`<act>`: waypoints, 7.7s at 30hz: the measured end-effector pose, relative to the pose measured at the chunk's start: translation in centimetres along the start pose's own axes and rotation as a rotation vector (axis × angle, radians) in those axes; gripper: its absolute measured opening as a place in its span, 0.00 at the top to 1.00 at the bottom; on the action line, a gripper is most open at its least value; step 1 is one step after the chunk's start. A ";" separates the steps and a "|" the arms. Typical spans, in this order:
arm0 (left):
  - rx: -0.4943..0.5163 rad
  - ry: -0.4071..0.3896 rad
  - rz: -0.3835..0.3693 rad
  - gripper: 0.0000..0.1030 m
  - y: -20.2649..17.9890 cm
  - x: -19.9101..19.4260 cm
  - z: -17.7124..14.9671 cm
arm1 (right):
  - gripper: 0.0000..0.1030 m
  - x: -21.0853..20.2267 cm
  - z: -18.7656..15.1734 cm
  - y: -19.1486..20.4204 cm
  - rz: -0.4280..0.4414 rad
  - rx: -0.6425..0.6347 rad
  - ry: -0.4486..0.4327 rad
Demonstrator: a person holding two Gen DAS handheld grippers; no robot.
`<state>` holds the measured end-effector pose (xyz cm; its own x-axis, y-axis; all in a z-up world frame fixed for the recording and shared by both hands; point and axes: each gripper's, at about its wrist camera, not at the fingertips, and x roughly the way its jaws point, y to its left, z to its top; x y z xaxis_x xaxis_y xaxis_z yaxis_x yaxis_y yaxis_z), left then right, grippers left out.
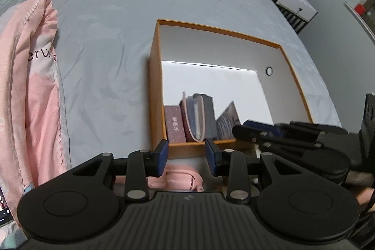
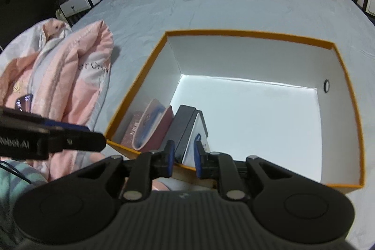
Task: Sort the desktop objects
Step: 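Grasp the gold square box with the left gripper, then lift the gold box with the left gripper while the right grasps the pink selfie stick, then lower the selfie stick into the orange box with the right gripper while the left lowers the gold box, then release both items in the orange box and withdraw both grippers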
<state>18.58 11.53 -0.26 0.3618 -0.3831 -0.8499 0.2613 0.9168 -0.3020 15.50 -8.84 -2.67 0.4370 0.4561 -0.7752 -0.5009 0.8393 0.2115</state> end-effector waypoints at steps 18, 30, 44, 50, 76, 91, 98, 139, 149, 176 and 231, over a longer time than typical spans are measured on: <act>-0.028 0.099 -0.166 0.46 -5.5 5.9 -4.5 | 0.70 -4.8 -7.3 -8.0 -0.118 0.221 0.075; -0.137 0.178 -0.170 0.45 -5.0 13.4 -5.0 | 0.76 -0.2 -8.5 -9.6 -0.007 0.258 0.155; -0.208 0.223 -0.254 0.14 -4.2 17.4 -5.7 | 0.77 1.1 -8.3 -10.9 -0.016 0.271 0.186; -0.179 0.186 -0.240 0.31 -5.1 15.7 -5.9 | 0.77 0.9 -8.3 -10.7 -0.031 0.262 0.184; -0.143 -0.089 0.076 0.46 -0.5 -3.3 -7.1 | 0.76 0.9 -5.7 -0.1 0.153 -0.110 0.169; -0.285 -0.126 0.043 0.46 6.6 -4.0 -7.3 | 0.66 6.4 -6.0 9.8 0.096 -0.697 0.165; -0.309 -0.135 0.035 0.46 7.8 -4.0 -7.5 | 0.86 7.9 -8.1 12.4 -0.034 -0.948 0.106; -0.148 -0.234 -0.147 0.46 -0.7 -1.4 3.6 | 0.94 1.3 8.1 -5.5 -0.384 -0.241 0.084; -0.174 -0.215 -0.137 0.46 1.1 1.0 4.9 | 0.94 5.5 7.2 -5.0 -0.259 -0.366 0.128; -0.215 -0.180 -0.082 0.46 2.2 3.9 7.0 | 0.93 12.5 3.5 -2.1 -0.078 -1.638 0.012; 0.033 -0.037 -0.029 0.48 -10.3 5.8 3.4 | 0.93 6.4 3.7 -8.7 0.220 -1.061 0.427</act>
<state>20.99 -0.47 -0.65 0.3860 -0.4136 -0.8246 0.3015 0.9013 -0.3109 25.43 -12.12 -7.22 0.0770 0.2543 -0.9640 -0.9967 -0.0067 -0.0813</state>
